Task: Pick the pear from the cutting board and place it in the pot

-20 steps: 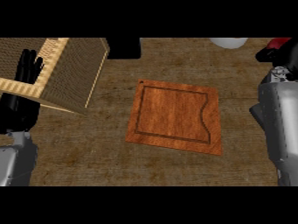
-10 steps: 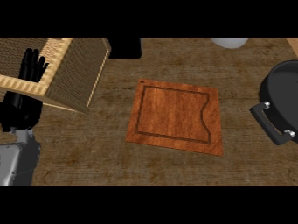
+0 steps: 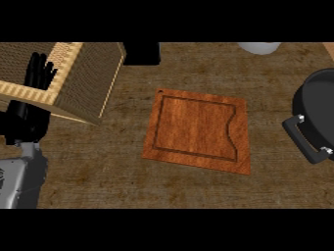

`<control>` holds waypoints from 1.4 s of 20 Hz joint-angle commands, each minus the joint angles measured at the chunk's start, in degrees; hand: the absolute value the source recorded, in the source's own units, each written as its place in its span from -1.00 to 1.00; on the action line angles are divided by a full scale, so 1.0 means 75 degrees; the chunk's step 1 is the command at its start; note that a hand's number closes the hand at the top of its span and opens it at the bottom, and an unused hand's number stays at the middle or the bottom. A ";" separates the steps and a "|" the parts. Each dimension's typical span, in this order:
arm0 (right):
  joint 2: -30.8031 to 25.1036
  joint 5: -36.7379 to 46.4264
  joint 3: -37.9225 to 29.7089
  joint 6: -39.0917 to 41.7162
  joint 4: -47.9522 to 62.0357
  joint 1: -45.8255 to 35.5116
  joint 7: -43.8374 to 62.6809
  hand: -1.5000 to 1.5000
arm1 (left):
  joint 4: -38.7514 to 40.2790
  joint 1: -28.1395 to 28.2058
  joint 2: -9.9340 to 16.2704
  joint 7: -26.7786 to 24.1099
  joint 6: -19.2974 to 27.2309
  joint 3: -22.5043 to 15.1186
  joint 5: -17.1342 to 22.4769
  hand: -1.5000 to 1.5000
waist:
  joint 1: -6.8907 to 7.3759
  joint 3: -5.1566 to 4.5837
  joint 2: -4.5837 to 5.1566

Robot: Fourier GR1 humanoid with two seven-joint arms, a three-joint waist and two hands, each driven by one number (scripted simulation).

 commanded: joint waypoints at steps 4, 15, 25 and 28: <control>0.0354 -0.1871 -0.0895 -0.0353 0.1311 -0.0130 -0.0690 -1.00 | 0.0162 -0.0340 0.0215 0.0118 -0.0180 0.0224 0.0232 0.00 | 0.0028 0.0013 0.0007; -0.0042 -0.3410 -0.1003 -0.1537 0.2439 -0.1019 -0.3330 -1.00 | 0.0135 -0.0084 -0.0096 -0.0020 0.0056 0.0049 0.0031 0.00 | 0.0043 0.0007 0.0018; 0.0230 -0.5754 -0.2200 -0.2057 0.0914 -0.0536 -0.3761 -1.00 | 0.0298 0.0164 -0.0071 -0.0505 -0.0068 0.0118 -0.0006 0.00 | -0.0064 0.0003 -0.0013; 0.0338 -0.6365 -0.2505 -0.1834 -0.0418 0.0488 -0.4038 -1.00 | -0.0225 0.0240 0.0163 0.0071 -0.0173 0.0231 0.0201 0.00 | -0.0136 0.0000 -0.0062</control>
